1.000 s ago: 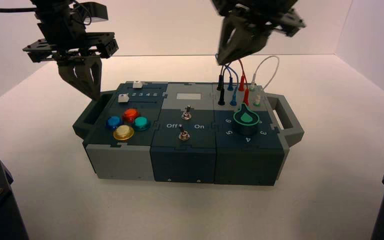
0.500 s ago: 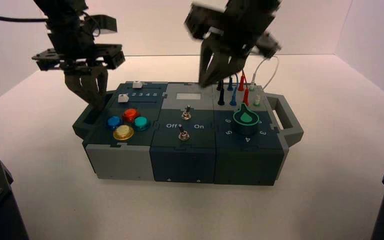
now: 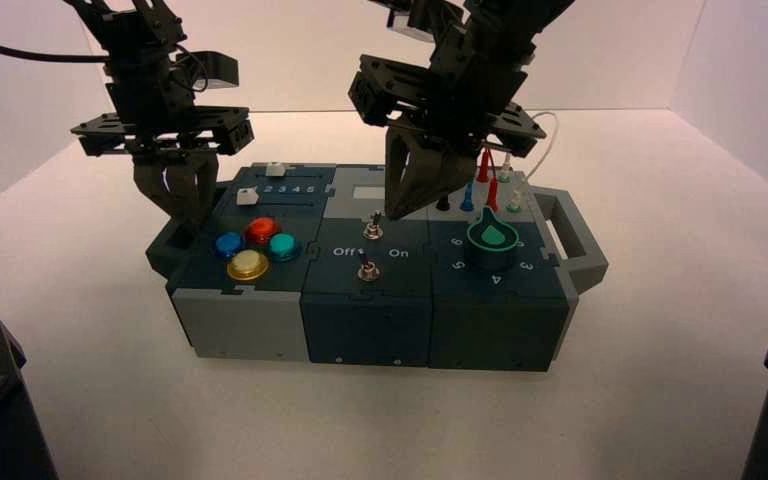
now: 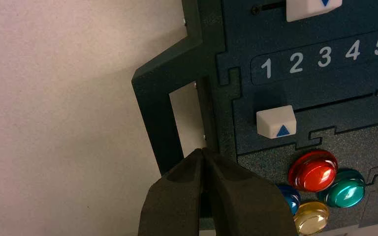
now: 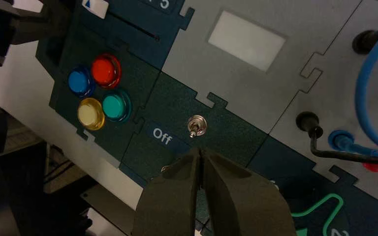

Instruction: Flip the top switch off with the right gripper.

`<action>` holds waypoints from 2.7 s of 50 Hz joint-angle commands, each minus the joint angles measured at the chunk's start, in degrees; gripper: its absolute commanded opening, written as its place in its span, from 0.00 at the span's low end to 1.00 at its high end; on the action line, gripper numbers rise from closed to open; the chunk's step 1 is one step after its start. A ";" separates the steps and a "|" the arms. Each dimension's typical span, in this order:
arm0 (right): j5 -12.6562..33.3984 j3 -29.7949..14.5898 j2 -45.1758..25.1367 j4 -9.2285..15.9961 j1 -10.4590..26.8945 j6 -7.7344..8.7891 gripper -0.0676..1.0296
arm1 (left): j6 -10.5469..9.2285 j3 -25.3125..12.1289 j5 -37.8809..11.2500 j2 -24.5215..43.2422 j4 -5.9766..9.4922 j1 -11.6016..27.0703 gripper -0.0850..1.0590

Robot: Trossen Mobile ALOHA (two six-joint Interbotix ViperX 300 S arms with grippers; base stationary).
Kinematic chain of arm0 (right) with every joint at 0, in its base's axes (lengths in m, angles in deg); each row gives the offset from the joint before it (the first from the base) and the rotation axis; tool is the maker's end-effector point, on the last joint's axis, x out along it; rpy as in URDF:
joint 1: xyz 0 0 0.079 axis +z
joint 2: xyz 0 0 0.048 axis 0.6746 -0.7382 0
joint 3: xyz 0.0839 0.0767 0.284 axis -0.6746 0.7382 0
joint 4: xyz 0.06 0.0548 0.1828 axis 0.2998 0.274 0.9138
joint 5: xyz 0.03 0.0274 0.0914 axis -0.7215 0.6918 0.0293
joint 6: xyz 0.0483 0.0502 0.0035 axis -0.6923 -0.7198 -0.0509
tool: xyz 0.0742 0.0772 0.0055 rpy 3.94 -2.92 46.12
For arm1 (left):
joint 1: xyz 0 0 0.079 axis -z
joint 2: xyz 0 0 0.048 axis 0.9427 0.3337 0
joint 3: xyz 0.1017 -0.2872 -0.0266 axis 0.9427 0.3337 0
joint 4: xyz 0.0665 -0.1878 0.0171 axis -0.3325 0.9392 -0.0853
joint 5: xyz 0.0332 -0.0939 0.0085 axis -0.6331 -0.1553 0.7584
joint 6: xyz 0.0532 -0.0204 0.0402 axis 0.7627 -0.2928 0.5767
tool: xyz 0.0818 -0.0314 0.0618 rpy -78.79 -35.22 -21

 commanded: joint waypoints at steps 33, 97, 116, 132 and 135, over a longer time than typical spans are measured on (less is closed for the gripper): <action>-0.44 -1.93 -2.11 1.05 -1.58 -3.69 0.04 | 0.09 -0.88 -0.18 0.35 0.00 0.97 0.05; 1.32 -4.83 -4.13 3.52 -1.85 -3.69 0.04 | 0.09 -1.23 -0.70 0.44 0.00 1.49 0.05; 2.37 -5.62 -4.13 4.57 -0.97 -3.69 0.04 | 0.09 -1.14 -0.70 0.44 0.09 1.67 0.05; 3.25 -7.47 -4.66 6.33 0.53 -3.69 0.04 | 0.09 -1.32 -0.79 0.44 0.18 2.02 0.05; 3.25 -7.73 -4.83 6.42 0.70 -3.69 0.04 | 0.18 -1.32 -0.79 0.44 0.18 2.11 0.05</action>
